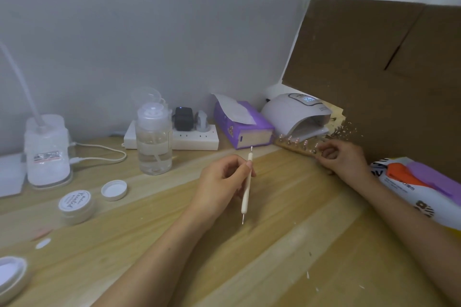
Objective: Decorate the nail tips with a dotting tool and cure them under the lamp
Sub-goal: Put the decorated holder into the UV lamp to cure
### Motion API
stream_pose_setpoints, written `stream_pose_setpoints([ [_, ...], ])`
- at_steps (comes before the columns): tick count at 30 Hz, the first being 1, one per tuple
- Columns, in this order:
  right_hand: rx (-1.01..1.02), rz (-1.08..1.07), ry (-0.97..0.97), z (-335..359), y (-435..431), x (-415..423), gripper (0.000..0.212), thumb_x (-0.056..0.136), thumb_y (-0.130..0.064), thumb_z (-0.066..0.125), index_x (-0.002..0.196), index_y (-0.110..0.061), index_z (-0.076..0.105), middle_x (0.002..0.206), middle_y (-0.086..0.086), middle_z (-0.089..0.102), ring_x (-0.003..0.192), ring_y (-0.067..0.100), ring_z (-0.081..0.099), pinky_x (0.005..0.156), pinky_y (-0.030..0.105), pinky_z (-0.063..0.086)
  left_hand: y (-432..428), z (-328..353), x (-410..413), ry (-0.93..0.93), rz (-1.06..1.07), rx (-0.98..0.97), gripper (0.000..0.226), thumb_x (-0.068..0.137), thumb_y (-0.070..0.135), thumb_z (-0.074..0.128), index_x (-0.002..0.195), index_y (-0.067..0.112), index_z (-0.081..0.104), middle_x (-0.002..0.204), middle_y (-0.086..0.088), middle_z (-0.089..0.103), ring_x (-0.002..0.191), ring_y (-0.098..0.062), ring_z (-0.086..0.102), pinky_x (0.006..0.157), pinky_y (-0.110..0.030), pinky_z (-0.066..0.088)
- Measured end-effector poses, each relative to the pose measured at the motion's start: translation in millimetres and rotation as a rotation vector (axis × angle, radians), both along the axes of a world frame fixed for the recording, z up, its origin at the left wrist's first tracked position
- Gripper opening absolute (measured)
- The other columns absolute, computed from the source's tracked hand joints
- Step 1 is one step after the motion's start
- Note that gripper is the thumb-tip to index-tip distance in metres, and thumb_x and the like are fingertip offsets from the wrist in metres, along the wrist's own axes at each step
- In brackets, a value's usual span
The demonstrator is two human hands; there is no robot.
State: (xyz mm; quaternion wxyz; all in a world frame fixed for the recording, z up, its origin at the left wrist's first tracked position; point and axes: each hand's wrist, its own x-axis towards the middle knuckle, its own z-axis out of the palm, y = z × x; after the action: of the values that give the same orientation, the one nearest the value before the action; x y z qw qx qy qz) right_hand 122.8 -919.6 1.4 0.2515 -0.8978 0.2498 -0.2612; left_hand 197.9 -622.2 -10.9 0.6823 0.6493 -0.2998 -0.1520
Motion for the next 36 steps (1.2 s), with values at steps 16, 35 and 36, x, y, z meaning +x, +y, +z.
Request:
stream_pose_setpoints([
  [16, -0.136, -0.274, 0.401, 16.1, -17.7, 17.2, 0.021, 0.097, -0.009, 0.054, 0.076, -0.007, 0.057, 0.077, 0.015, 0.066, 0.057, 0.026, 0.066, 0.054, 0.030, 0.052, -0.7, -2.5, 1.1, -0.013, -0.020, 0.010, 0.026, 0.099, 0.020, 0.056, 0.083, 0.002, 0.067, 0.055, 0.004, 0.053, 0.050, -0.008, 0.046, 0.049, -0.014, 0.041],
  [35, 0.239, -0.382, -0.362, 5.2, -21.1, 82.1, 0.032, 0.092, -0.016, 0.060, 0.121, -0.008, 0.049, 0.118, 0.015, 0.062, 0.107, 0.034, 0.061, 0.079, 0.036, 0.045, -2.2, -3.5, 0.4, -0.035, -0.019, 0.019, 0.026, 0.099, 0.019, 0.056, 0.079, 0.007, 0.067, 0.053, 0.007, 0.051, 0.052, -0.011, 0.047, 0.049, -0.014, 0.040],
  [36, 0.110, -0.366, -0.425, 8.5, -19.8, 78.1, 0.023, 0.093, -0.012, 0.056, 0.115, -0.012, 0.051, 0.115, 0.012, 0.061, 0.103, 0.032, 0.061, 0.076, 0.034, 0.042, -2.3, -3.7, 0.6, -0.038, -0.017, 0.019, 0.026, 0.099, 0.019, 0.056, 0.079, 0.007, 0.067, 0.053, 0.007, 0.051, 0.052, -0.011, 0.047, 0.050, -0.014, 0.040],
])
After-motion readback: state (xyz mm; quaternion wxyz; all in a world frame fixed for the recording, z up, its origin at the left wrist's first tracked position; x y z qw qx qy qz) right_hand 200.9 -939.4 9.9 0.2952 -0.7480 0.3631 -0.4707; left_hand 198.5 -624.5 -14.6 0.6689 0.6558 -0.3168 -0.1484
